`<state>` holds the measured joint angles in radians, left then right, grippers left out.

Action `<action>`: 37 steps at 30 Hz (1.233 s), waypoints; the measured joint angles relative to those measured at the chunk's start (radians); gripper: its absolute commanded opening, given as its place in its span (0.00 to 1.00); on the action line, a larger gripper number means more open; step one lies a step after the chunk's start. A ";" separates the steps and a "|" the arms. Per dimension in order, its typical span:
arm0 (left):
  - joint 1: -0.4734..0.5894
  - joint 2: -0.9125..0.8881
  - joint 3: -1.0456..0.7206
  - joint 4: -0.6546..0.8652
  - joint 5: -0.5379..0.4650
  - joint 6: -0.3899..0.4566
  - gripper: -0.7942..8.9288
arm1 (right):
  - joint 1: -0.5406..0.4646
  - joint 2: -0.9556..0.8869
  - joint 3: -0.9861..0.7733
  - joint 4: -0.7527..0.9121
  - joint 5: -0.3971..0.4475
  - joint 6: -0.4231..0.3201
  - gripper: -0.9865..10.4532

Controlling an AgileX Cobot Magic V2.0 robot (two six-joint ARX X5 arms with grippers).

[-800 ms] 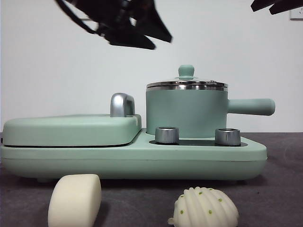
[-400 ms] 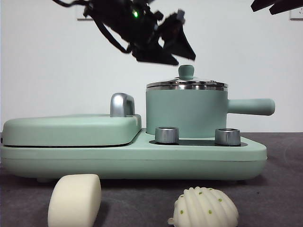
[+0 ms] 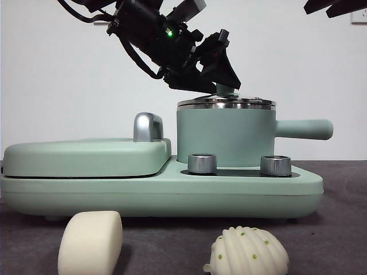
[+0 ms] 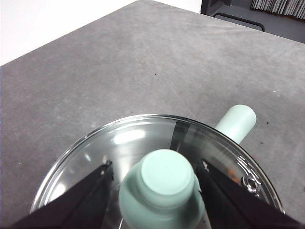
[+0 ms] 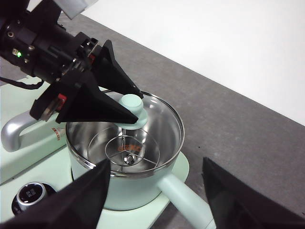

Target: Put the buns in a small steamer

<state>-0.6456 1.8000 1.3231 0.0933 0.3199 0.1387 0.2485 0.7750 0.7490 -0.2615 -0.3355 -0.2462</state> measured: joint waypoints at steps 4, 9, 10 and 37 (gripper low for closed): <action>0.000 0.000 0.000 0.000 0.000 0.000 0.37 | 0.000 0.000 0.000 0.000 0.000 0.000 0.35; 0.000 0.000 0.000 0.000 0.003 0.000 0.11 | 0.000 0.000 0.000 0.000 0.000 0.000 0.35; -0.001 0.000 0.000 -0.001 0.004 0.000 0.08 | 0.000 0.000 0.000 0.000 0.000 0.000 0.35; 0.039 -0.223 0.065 -0.209 -0.039 0.000 0.09 | 0.000 0.000 0.000 0.000 0.000 0.000 0.35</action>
<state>-0.6064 1.5768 1.3884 -0.1158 0.2810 0.1390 0.2485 0.7750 0.7490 -0.2619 -0.3355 -0.2462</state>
